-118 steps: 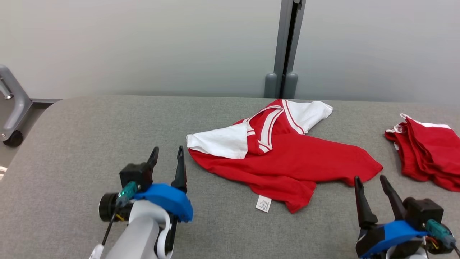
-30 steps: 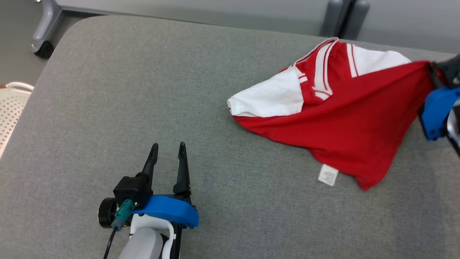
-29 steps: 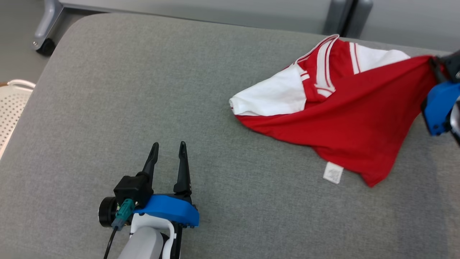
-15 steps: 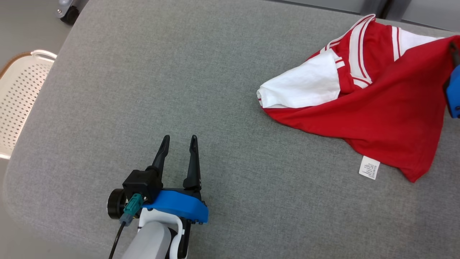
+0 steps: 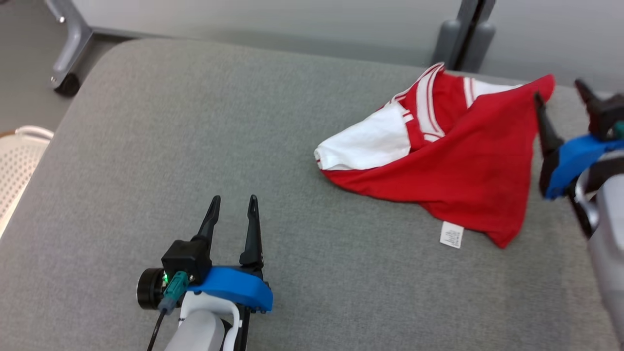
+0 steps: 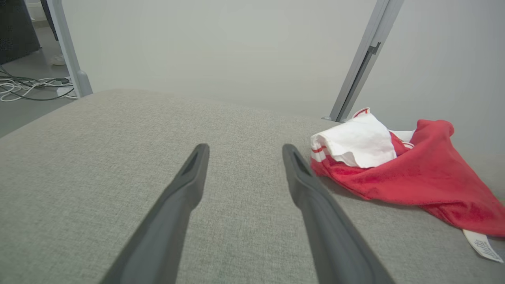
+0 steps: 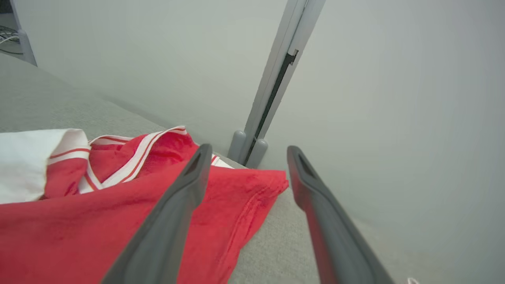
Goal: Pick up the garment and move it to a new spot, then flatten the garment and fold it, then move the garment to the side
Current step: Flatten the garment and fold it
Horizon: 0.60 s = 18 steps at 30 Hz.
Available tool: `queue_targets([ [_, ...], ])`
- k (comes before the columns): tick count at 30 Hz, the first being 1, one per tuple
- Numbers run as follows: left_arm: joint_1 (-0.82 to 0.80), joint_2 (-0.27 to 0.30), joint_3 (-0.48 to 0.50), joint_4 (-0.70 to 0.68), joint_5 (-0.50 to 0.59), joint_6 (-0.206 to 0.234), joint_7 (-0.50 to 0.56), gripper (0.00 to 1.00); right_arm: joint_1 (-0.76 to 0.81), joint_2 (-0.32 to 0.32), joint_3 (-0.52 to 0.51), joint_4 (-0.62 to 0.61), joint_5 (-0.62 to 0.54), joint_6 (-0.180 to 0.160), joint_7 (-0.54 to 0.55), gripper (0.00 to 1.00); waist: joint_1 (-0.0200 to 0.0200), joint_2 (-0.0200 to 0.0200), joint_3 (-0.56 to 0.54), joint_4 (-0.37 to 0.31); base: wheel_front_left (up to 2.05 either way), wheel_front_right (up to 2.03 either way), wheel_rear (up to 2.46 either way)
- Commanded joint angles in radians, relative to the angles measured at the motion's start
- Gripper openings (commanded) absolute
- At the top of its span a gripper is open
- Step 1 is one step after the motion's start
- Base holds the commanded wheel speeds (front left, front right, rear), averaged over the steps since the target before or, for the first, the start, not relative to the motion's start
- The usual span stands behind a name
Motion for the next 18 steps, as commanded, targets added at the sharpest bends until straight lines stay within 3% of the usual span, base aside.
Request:
queue_targets([
  [1, 0.021, 0.002, 0.006, 0.010, 0.003, -0.003, -0.004, 1.00, 0.060, 0.026, -0.020, -0.024, 0.020, 0.000, -0.016, 1.00, 0.0001, 0.0001, -0.060, -0.052, 0.00, 0.00, 0.00],
  [11, 0.055, 0.008, -0.001, 0.035, 0.008, -0.010, -0.004, 1.00, 0.413, 0.225, -0.189, -0.245, 0.055, 0.000, -0.047, 1.00, 0.0001, 0.0001, -0.139, -0.104, 0.00, 0.00, 0.00],
  [18, 0.042, 0.018, -0.028, 0.055, 0.021, -0.019, 0.006, 1.00, 0.538, 0.292, -0.237, -0.371, 0.060, 0.000, -0.027, 1.00, 0.0001, 0.0001, -0.150, -0.112, 0.00, 0.00, 0.00],
])
